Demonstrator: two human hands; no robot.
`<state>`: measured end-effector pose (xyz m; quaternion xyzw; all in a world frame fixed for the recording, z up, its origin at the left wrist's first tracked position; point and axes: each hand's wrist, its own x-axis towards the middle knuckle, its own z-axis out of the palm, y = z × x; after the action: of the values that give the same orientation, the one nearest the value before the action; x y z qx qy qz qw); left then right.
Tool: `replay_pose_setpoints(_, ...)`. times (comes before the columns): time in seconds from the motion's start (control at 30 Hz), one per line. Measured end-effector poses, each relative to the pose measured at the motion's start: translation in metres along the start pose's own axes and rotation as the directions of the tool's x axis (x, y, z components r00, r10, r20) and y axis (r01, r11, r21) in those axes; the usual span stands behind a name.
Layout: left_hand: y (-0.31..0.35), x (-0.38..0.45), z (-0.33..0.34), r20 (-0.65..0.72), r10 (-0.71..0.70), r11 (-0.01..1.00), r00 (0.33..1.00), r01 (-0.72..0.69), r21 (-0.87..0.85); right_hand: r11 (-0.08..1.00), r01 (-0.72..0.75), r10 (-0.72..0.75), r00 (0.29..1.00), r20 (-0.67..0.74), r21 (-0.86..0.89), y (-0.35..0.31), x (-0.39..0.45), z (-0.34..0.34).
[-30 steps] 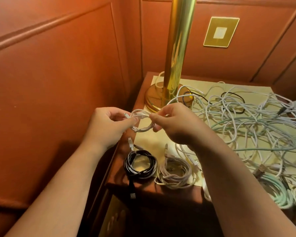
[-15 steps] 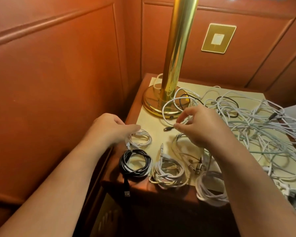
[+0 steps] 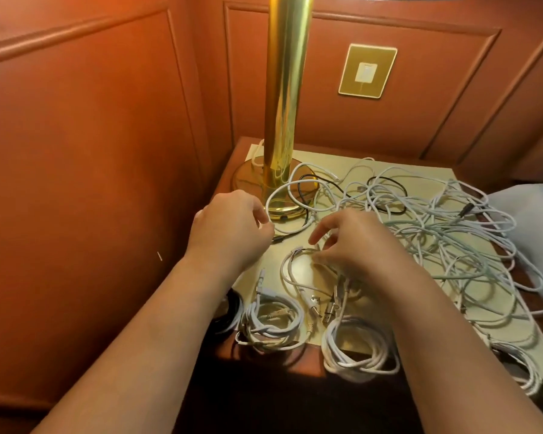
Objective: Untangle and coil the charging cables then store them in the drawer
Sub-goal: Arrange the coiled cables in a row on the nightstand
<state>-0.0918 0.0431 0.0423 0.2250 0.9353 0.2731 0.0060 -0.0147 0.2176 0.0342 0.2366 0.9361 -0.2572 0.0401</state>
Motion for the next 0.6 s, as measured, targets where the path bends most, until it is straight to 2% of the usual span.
replay_pose_setpoints(0.17, 0.008, 0.010, 0.009, 0.057, -0.062, 0.994, 0.996, 0.056, 0.095, 0.999, 0.012, -0.013, 1.000, 0.026, 0.047, 0.009, 0.005, 0.001)
replay_pose_setpoints(0.4, 0.016, 0.012, 0.033, 0.093, -0.057, 0.974, 0.994, 0.035, 0.224, 0.998, 0.027, -0.029, 0.999, 0.024, 0.058, 0.012, 0.008, 0.004)
replay_pose_setpoints(0.53, 0.019, 0.012, 0.033, 0.082, -0.071, 0.975, 0.994, 0.052, 0.214, 0.997, 0.032, -0.032, 0.999, 0.012, 0.066, 0.011, 0.008, 0.005)
replay_pose_setpoints(0.6, 0.019, 0.013, 0.031, 0.128, -0.070, 0.980, 0.989, 0.045, 0.192, 0.995, 0.064, -0.060, 0.997, -0.058, 0.070, 0.008, 0.006, 0.008)
